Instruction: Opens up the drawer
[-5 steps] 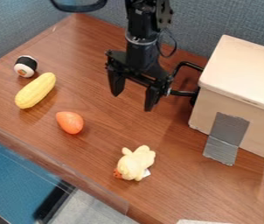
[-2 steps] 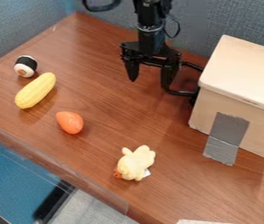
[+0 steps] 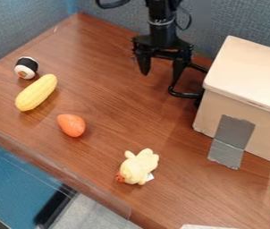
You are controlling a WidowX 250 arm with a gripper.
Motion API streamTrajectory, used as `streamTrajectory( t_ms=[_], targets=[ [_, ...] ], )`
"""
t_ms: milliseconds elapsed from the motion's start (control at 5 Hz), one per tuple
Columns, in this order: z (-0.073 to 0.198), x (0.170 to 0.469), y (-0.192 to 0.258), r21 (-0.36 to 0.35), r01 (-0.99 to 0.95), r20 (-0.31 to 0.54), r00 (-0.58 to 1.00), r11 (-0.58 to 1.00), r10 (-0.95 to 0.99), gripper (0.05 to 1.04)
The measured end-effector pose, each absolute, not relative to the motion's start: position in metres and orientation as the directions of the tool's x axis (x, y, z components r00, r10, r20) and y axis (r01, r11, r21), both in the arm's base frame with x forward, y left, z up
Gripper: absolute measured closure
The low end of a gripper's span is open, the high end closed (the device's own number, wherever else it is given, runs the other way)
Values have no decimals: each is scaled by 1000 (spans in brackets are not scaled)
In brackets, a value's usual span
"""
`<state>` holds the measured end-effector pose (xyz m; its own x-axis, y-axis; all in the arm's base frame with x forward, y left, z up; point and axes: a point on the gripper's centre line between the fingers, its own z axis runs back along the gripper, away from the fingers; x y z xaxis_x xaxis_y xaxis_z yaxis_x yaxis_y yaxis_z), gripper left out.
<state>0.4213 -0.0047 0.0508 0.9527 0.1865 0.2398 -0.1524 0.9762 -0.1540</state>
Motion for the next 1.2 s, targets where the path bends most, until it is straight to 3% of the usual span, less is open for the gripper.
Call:
streamTrajectory(
  t_ms=[400,600,800,1200],
  targets=[
    [52,425,-11,-165,-149,246,951,975,187,82],
    [28,423,-13,-153,-158,194,963,975,187,82],
    [22,423,-17,-153,-152,185,966,977,179,137],
    [21,424,-18,-155,-152,198,963,976,181,722]
  ],
)
